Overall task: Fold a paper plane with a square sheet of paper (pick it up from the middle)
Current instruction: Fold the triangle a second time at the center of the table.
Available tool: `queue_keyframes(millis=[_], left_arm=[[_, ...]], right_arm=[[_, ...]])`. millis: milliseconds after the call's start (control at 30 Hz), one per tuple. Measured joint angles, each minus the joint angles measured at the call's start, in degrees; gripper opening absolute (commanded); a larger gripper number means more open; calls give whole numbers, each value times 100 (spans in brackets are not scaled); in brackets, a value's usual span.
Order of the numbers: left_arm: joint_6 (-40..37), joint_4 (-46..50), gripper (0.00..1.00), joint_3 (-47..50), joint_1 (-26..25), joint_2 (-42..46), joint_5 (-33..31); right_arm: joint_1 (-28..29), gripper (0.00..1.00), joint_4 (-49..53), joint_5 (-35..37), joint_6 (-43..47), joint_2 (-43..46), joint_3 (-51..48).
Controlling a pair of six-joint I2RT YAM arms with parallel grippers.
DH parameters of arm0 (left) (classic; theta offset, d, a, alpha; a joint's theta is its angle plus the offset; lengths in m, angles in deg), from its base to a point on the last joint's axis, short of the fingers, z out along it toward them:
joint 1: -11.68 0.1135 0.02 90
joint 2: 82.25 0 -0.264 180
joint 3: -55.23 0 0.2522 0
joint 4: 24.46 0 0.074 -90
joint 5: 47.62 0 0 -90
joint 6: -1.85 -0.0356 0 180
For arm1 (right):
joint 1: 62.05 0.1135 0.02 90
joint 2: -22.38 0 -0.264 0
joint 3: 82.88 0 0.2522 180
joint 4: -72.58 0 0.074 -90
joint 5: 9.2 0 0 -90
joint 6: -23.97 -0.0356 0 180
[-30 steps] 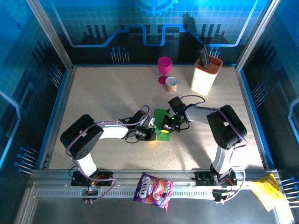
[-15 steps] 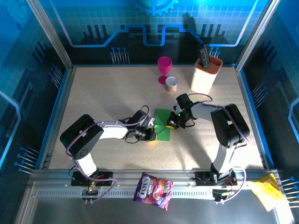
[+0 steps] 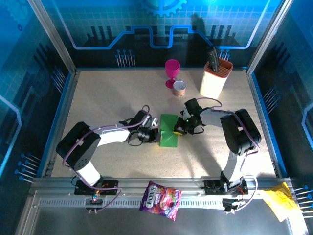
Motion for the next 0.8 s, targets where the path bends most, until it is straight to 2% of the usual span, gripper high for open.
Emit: queue_keyframes(millis=[167,300,800], left_arm=[[9,7,1,-695,273,-146,96],[-61,66,0,-990,313,-487,164],[-380,356,0,-1029,313,-1045,293]], right_arm=[[11,1,-92,-94,98,-61,15],[39,1,-144,-144,142,-136,83],[39,0,-146,-177,142,-160,107]])
